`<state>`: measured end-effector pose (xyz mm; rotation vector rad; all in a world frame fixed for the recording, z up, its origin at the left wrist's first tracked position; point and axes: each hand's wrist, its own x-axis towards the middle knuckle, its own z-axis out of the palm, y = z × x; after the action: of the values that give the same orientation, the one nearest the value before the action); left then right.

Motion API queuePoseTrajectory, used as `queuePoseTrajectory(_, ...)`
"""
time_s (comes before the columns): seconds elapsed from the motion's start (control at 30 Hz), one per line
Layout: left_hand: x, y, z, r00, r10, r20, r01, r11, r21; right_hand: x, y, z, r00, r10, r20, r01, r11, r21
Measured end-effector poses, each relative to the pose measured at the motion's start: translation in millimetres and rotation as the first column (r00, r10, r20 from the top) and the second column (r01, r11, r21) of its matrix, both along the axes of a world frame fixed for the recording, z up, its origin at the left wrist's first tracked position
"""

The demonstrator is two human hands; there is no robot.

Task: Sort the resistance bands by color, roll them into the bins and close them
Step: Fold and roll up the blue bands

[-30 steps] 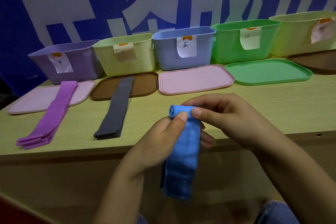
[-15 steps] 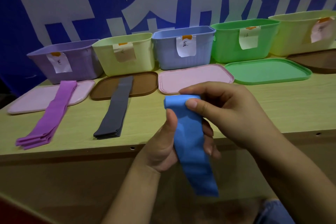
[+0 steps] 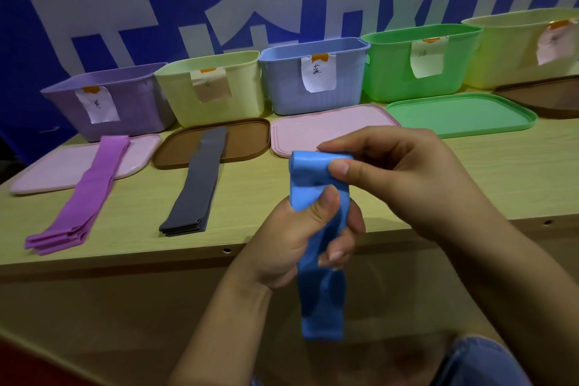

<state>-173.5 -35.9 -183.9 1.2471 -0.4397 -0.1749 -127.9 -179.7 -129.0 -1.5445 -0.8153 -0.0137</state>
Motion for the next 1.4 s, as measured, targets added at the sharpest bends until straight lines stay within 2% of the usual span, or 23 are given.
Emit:
queuePoseTrajectory(0.17,-4.1,4.6,5.6,0.999,0.029,0.026,-0.032,0.991,0.131,2.0,-3.7,-3.4,0.999,0.026,0.023,-0.025,0.999,-0.037)
queuePoseTrajectory(0.33,-7.7,4.9,9.8,0.985,0.160,0.066,-0.173,0.937,0.303,-2.5,0.2,-16.4,0.976,-0.103,0.193,0.117,0.991,-0.060)
queuePoseTrajectory(0.47,-11.3,5.6,8.3,0.968,0.239,0.079,-0.252,0.902,0.350,-4.5,1.7,-21.1,0.966,-0.084,0.246,0.105,0.992,-0.073)
queuePoseTrajectory(0.67,-9.3,0.8,4.5,0.934,0.355,0.044,-0.347,0.872,0.346,-1.4,2.8,-24.5,0.981,-0.005,0.195,0.032,0.990,-0.138)
queuePoseTrajectory(0.77,-10.1,1.8,6.2,0.933,0.345,0.100,-0.355,0.844,0.402,4.3,-2.8,-17.7,0.986,0.168,0.002,-0.166,0.975,-0.145)
queuePoseTrajectory(0.83,-10.3,2.7,7.9,0.929,0.350,0.119,-0.366,0.832,0.418,5.6,-6.6,-11.6,0.937,0.300,-0.181,-0.315,0.947,-0.065)
queuePoseTrajectory(0.87,-9.6,3.5,7.6,0.928,0.349,0.130,-0.370,0.824,0.428,6.6,-7.5,-10.2,0.925,0.301,-0.231,-0.322,0.945,-0.058)
queuePoseTrajectory(0.93,-8.9,5.0,7.1,0.935,0.324,0.147,-0.355,0.817,0.454,10.2,-6.2,-9.6,0.947,0.227,-0.227,-0.266,0.951,-0.159)
queuePoseTrajectory(1.0,-9.9,7.3,6.8,0.950,0.282,0.136,-0.312,0.829,0.464,12.1,-3.0,-9.2,0.952,0.246,-0.180,-0.289,0.916,-0.277)
queuePoseTrajectory(1.07,-12.2,11.3,6.5,0.969,0.220,0.108,-0.245,0.849,0.469,12.0,-3.1,-8.3,0.945,0.275,-0.177,-0.320,0.889,-0.329)
queuePoseTrajectory(1.2,-18.1,18.0,5.3,0.991,0.116,0.070,-0.134,0.911,0.391,9.7,-6.2,-7.3,0.948,0.287,-0.139,-0.316,0.900,-0.300)
queuePoseTrajectory(1.3,-18.0,17.1,4.3,0.992,0.125,0.005,-0.124,0.979,0.162,3.7,-1.3,-7.4,0.979,0.198,-0.042,-0.202,0.949,-0.243)
queuePoseTrajectory(1.4,-12.5,19.2,0.1,0.997,0.072,-0.031,-0.072,0.997,-0.023,-0.2,4.4,-6.2,0.993,0.112,0.036,-0.103,0.977,-0.187)
